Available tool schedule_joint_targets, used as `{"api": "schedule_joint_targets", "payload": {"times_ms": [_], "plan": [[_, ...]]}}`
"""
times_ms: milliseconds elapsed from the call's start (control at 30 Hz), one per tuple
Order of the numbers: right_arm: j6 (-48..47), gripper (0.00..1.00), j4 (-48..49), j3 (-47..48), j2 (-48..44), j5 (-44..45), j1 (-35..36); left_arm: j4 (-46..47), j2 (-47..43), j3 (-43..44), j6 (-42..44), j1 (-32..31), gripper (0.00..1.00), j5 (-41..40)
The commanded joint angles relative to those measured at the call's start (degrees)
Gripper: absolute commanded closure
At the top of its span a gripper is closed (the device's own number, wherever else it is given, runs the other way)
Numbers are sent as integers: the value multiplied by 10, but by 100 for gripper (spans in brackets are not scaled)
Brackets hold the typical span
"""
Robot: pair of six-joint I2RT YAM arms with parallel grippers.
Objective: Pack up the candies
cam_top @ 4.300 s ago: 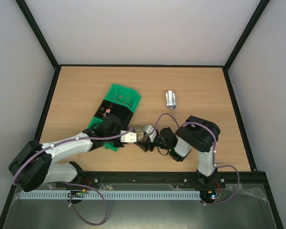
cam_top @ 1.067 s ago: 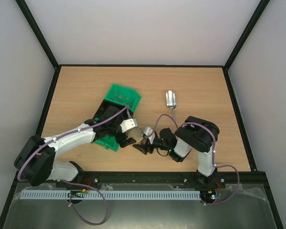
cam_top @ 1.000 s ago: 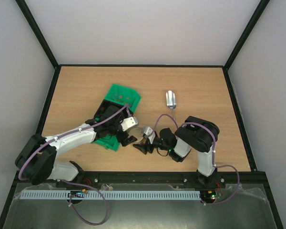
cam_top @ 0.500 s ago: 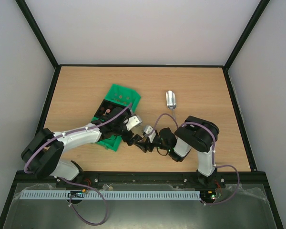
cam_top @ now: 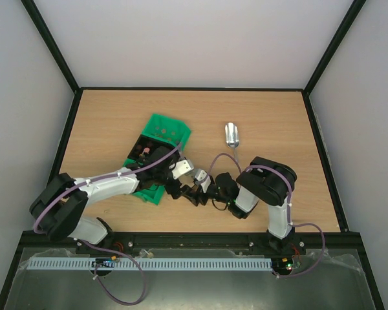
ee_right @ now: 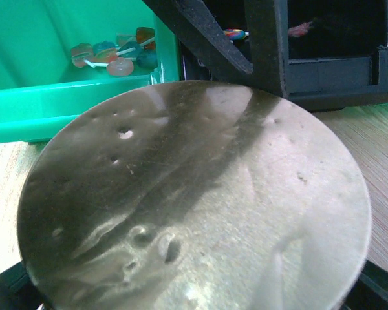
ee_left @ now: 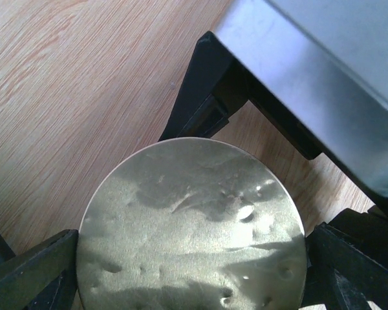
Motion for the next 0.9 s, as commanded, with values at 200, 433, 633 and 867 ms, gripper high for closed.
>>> {"api": "schedule_joint_targets", "payload": {"times_ms": [200,433,633,867], "plan": [[-16,88,0,-8,2,-50,3,-54,7,3,79,7,18,17],[-53,89,-11,-20,-16,-151,3,-120,-5,5,268,31,19,71],[-62,89,-41,-19,-27,-218,3,-243,9,34,484,42,18,127],[-59,89,-57,-15,-29,-225,3,-276,42,82,555,43,7,129]]}}
